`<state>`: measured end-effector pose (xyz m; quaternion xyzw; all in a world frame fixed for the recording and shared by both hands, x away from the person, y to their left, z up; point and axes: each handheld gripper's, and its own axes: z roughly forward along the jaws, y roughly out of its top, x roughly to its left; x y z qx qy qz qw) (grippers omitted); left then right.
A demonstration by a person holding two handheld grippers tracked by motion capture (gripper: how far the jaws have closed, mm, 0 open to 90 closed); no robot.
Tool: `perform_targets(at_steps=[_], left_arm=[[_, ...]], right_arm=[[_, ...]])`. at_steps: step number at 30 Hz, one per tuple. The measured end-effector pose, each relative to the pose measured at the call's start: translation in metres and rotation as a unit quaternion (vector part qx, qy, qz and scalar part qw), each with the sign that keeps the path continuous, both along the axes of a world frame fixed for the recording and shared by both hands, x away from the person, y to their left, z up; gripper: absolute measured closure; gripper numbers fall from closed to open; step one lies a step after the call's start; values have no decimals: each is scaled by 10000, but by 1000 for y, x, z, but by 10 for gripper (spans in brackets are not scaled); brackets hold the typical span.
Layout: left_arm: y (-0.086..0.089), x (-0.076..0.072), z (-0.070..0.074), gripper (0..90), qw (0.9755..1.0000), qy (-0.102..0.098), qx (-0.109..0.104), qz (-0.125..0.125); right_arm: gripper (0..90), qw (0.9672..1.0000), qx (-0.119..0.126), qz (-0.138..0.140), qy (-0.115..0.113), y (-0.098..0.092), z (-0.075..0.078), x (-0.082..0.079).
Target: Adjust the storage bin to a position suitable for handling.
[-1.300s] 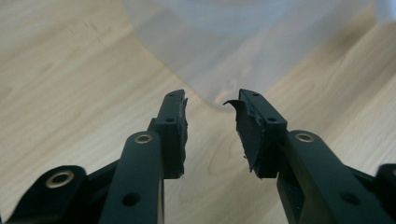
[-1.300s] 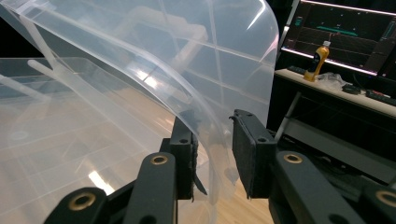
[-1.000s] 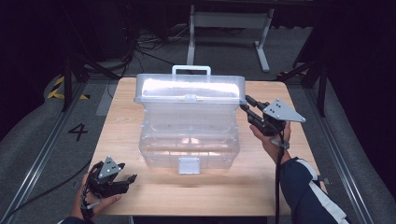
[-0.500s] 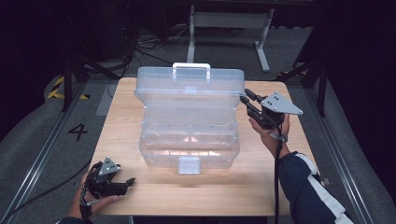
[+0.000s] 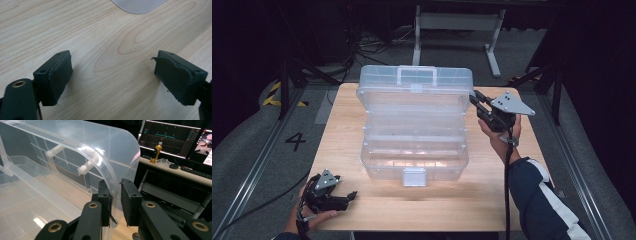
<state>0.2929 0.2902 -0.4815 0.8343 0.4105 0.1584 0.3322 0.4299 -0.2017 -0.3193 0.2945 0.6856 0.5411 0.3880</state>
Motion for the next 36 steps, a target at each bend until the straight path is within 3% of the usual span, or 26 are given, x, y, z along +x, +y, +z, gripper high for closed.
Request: perform_targets(at_steps=[36], left_arm=[[-1,2,0,148,10000,7,21,-26]], right_arm=[[839,9990,137,-238,349,5,16,42]])
